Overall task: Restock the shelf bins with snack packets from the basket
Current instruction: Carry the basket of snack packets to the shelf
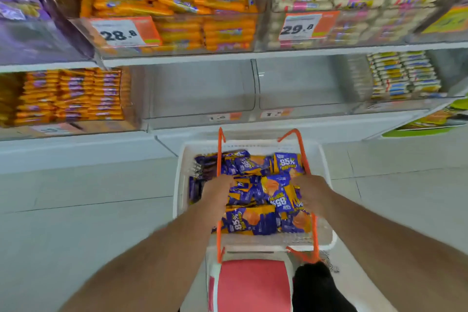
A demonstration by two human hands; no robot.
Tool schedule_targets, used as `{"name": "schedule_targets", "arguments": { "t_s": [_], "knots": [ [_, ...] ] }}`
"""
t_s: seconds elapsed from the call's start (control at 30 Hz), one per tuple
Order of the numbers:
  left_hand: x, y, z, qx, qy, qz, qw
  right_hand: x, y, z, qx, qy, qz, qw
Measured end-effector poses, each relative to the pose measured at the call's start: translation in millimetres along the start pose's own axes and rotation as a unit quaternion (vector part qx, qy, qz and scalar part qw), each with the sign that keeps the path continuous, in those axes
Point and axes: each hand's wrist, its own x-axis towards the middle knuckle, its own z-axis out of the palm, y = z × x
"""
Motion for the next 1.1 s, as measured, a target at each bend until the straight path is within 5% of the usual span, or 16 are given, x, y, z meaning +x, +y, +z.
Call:
{"name": "schedule_targets", "arguments": {
  "t_s": [0.4,0.7,1.1],
  "knots": [
    [150,-30,16,0.002,0.103,0.004,0.995,141,16,35,-0.073,-0.010,0.049,0.996],
    [191,-25,12,-0.032,0.086,0.003,0.996,186,7,17,-0.071,0.038,0.028,0.996],
    [230,-56,-42,0.154,0.271,0.077,0.947,221,56,7,-0.211,0.225,-0.050,0.950]
  ]
}}
